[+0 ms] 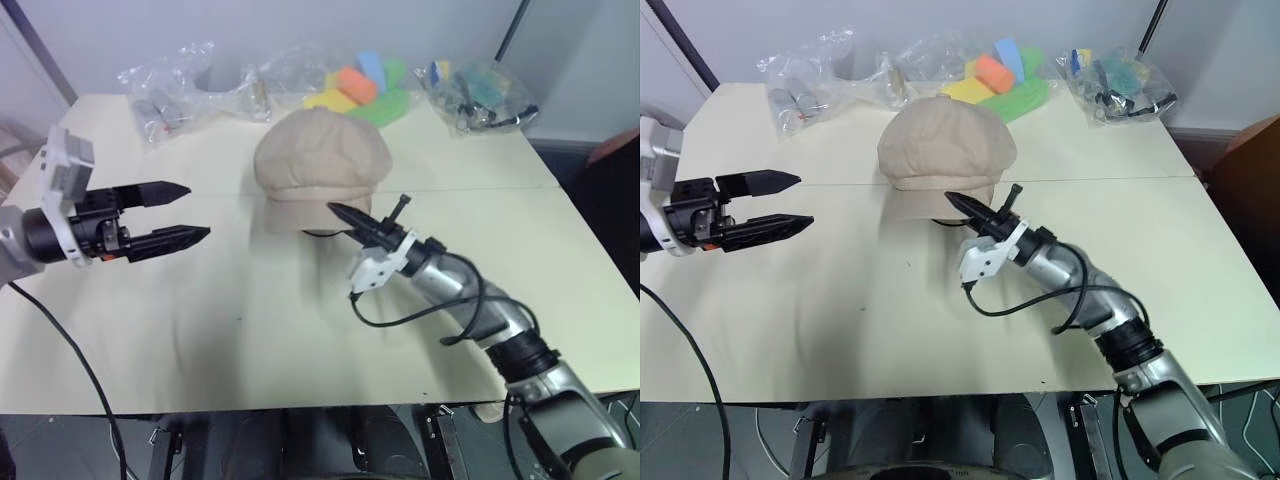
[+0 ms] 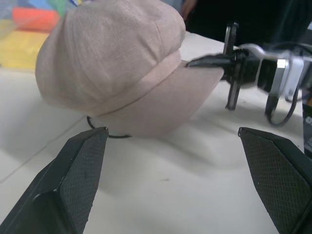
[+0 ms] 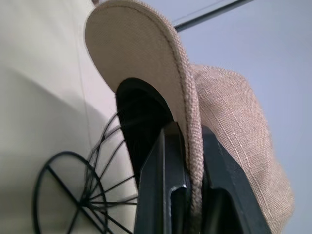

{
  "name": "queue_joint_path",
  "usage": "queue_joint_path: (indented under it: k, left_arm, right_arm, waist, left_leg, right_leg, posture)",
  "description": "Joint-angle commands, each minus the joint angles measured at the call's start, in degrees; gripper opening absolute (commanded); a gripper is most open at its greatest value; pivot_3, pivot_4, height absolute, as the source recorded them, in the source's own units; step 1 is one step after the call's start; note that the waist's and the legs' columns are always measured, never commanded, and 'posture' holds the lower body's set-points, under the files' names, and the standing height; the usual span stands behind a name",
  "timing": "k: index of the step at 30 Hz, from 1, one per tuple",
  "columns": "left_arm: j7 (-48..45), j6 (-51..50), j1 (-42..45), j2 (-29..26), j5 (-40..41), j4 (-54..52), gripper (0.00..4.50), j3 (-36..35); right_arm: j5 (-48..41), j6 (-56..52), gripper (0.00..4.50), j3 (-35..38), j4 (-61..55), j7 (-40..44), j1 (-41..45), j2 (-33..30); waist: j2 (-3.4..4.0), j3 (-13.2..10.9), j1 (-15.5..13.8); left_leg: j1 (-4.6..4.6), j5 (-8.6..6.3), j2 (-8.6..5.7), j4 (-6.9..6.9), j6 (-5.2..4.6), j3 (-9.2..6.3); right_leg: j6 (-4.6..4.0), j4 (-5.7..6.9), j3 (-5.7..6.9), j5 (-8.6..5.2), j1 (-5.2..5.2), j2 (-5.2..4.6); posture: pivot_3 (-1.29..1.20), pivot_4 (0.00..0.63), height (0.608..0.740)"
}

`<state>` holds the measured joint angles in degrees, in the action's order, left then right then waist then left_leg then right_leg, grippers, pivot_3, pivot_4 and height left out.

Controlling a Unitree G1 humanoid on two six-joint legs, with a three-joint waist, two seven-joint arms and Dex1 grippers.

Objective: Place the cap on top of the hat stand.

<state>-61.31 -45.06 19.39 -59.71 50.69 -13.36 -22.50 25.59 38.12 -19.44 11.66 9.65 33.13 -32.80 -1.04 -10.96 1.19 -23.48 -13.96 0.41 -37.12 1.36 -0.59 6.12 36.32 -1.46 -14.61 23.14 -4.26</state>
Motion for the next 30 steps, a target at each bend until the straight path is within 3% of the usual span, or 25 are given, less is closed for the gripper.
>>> queue_joint_path:
  k: [1,5,6,10,14,15,18,23,27,30]
  left_arm:
    - [-0.3,1.5,2.1,0.2,-0.3,0.4,4.5,-0.2]
    - [-0.4,1.3,2.7,0.1,-0.2,0.5,4.5,-0.2]
    - [-0.3,1.2,2.6,0.1,-0.1,0.4,4.5,-0.3]
    - [-0.2,1.1,2.7,0.0,0.1,0.4,4.5,-0.6]
    - [-0.2,0.4,3.0,-0.2,0.4,0.6,4.5,-0.3]
    - [-0.3,0.4,3.1,-0.2,0.4,0.8,4.5,-0.1]
    - [-0.7,0.4,3.4,-0.3,0.1,1.4,4.5,0.2]
    - [-2.0,2.0,5.3,-0.2,-1.9,4.1,4.5,2.2]
    - [-2.9,3.5,6.8,0.5,-3.1,5.5,4.5,3.2]
    - [-3.0,3.9,7.9,1.0,-3.8,6.5,4.5,3.6]
  right_arm:
    - [-1.6,7.1,0.05,0.4,7.9,0.8,2.8,-0.3]
    - [0.3,10.1,0.05,0.2,15.6,-0.5,4.8,1.2]
    - [0.6,10.1,0.36,0.3,16.9,-0.6,5.1,1.5]
    - [0.0,8.7,2.07,0.6,17.1,1.6,3.3,1.5]
    - [-1.2,5.4,4.16,3.6,8.8,3.9,-3.1,-2.3]
    - [-4.3,3.4,4.45,5.1,4.5,6.7,-6.1,-4.6]
    - [-10.6,-1.8,4.45,8.7,-5.0,12.4,-12.0,-9.1]
    - [-38.0,-24.8,4.45,20.5,-19.8,31.0,-20.2,-23.1]
    - [-63.5,-54.2,4.45,29.1,-20.7,44.8,-16.6,-31.7]
    - [-73.3,-68.0,4.45,31.7,-16.8,52.6,-11.6,-35.4]
  waist:
    - [0.0,0.0,0.0]
    - [0.0,0.0,0.1]
    - [0.0,0.0,0.1]
    - [0.01,0.0,0.0]
    - [0.02,0.0,-0.4]
    - [0.02,0.0,-0.5]
    - [0.02,0.0,-0.4]
    - [0.09,-0.1,-0.3]
    - [0.1,-0.1,-0.2]
    - [0.11,-0.1,-0.3]
  left_leg:
    - [0.0,0.0,0.01,0.0,0.0,0.0]
    - [0.01,0.0,0.0,0.0,0.0,0.01]
    - [0.01,0.0,0.01,0.0,0.0,0.01]
    - [0.03,0.0,0.02,0.01,0.0,0.01]
    - [0.02,0.0,0.02,0.0,0.0,-0.01]
    - [0.0,0.0,0.01,0.01,0.0,-0.03]
    - [0.0,0.0,-0.02,-0.02,0.0,-0.04]
    - [0.06,0.0,0.03,-0.02,-0.01,0.0]
    - [0.15,-0.01,0.25,-0.03,-0.01,0.04]
    - [0.14,-0.01,0.32,-0.01,-0.02,0.04]
  right_leg:
    - [0.0,0.0,0.0,0.0,0.0,0.0]
    - [0.0,0.0,-0.01,0.0,0.0,0.01]
    - [0.0,0.01,-0.01,0.0,0.0,0.01]
    - [0.0,0.02,-0.01,0.01,0.0,0.03]
    - [0.06,0.03,-0.01,0.04,-0.01,0.03]
    - [0.05,0.02,-0.01,0.03,-0.01,0.02]
    - [0.01,0.01,-0.02,0.01,-0.06,-0.02]
    - [0.01,0.02,-0.02,0.0,-0.08,-0.03]
    - [-0.01,-0.01,-0.02,0.0,-0.17,0.09]
    - [-0.04,-0.03,-0.01,0.0,-0.15,0.09]
  posture:
    - [0.0,0.15,0.74]
    - [0.0,0.15,0.74]
    - [0.0,0.15,0.74]
    - [0.0,0.15,0.74]
    - [0.0,0.15,0.74]
    - [0.0,0.15,0.74]
    - [0.0,0.15,0.74]
    - [0.0,0.15,0.74]
    - [0.0,0.15,0.74]
    - [0.0,0.15,0.74]
